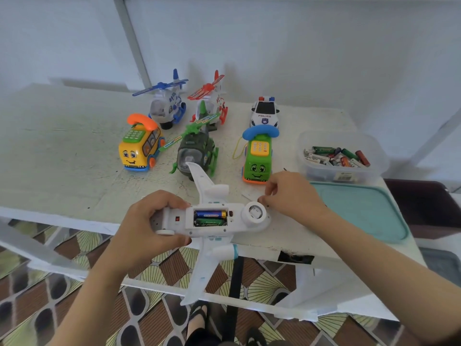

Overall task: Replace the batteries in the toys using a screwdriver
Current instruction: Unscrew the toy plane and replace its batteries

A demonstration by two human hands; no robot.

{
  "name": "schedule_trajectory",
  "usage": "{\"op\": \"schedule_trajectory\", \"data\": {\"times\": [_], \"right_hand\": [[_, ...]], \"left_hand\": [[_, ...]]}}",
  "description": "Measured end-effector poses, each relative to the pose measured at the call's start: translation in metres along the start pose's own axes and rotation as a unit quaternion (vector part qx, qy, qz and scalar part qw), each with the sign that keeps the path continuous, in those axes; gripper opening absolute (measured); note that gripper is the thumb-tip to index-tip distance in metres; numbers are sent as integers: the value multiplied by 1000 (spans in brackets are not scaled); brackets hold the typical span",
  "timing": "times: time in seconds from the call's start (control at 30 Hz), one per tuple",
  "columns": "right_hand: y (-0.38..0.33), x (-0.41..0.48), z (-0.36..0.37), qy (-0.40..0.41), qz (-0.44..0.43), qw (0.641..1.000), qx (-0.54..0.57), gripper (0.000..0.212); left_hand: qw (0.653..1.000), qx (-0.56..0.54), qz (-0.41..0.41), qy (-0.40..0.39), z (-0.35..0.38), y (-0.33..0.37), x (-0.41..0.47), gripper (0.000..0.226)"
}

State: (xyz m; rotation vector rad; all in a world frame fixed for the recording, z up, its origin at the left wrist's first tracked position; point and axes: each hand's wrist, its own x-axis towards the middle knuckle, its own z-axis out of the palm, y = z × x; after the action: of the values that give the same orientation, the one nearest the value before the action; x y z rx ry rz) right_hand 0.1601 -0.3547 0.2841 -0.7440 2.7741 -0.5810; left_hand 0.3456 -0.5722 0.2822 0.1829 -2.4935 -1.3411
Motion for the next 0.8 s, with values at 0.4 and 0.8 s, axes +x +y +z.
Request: {"op": "schedule_trajectory", "data": {"times": [0.4,0.8], "right_hand": [[10,2,-7,-40,39,993,105,19],[27,-2,-40,-69,75,970,221,11]], "left_hand": [[1000,15,18,-1,7,3,5,49],[999,-6,37,-5,23,7,15,45]]}}
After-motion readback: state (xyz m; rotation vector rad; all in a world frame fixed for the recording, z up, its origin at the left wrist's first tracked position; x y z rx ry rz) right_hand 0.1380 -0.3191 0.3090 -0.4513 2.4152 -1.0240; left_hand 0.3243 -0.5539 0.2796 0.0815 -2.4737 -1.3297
